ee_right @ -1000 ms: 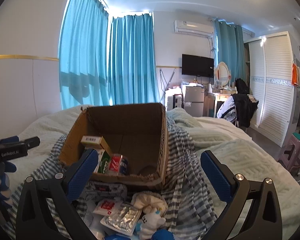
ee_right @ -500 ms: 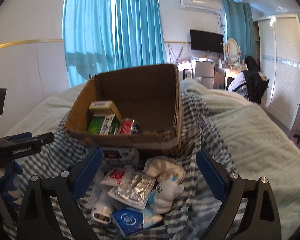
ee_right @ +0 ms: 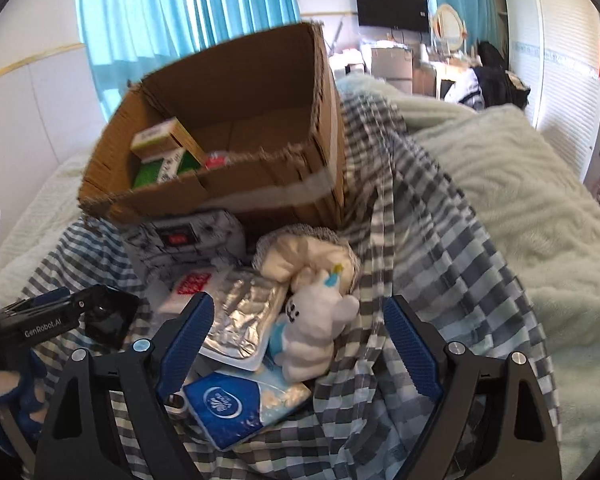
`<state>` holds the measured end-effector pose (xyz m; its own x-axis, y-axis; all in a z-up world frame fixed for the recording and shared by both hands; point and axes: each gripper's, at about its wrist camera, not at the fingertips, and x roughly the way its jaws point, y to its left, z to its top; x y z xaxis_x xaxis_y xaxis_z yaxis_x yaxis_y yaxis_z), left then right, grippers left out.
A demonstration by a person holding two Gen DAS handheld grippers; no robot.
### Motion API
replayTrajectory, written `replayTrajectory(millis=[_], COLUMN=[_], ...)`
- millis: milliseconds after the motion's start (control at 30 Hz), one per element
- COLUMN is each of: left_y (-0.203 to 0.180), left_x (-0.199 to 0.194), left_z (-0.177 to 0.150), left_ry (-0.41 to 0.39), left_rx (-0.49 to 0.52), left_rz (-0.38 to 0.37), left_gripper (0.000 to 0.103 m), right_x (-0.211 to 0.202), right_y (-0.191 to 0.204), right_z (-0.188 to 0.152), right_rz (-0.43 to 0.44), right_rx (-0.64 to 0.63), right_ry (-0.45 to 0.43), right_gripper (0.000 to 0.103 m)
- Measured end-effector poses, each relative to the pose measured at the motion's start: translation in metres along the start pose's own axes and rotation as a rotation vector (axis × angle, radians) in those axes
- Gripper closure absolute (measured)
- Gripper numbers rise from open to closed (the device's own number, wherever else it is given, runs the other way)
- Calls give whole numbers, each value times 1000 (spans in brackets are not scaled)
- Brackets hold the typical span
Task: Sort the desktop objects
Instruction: 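Move both grippers back toward the remaining pile, then grasp the black cup with the left gripper while the right grasps the white plush toy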
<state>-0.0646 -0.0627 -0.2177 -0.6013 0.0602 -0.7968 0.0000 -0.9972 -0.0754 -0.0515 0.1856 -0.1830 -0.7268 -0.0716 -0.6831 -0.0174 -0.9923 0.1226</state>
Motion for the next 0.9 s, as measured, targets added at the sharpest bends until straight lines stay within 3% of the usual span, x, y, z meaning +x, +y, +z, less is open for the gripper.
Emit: replayTrajectory(millis=[67,267,400,433,500,900], left_y=[-1,-8,-13,-14,-14,-12], left_x=[8,37,51,52,50,10], left_z=[-3,-10,-14,-15,-15,-15], left_ry=[28,123,153,153,146,46], left_rx=[7,49,78,80,79,73], left_rz=[3,31,56,56,47,21], left_gripper=[23,30,42,42,43,43], right_x=[9,39,51,52,53,20], right_y=[-2,-4,-6,-7,-10,-13], right_z=[-1,-7,-7,-6,-6,-3], right_rz=[2,-9,-8,-4,5,33], right_rx=[7,16,27,31,38,51], right_ry=[27,124,153,155,162,78], right_gripper=[22,23,23,26,55,55])
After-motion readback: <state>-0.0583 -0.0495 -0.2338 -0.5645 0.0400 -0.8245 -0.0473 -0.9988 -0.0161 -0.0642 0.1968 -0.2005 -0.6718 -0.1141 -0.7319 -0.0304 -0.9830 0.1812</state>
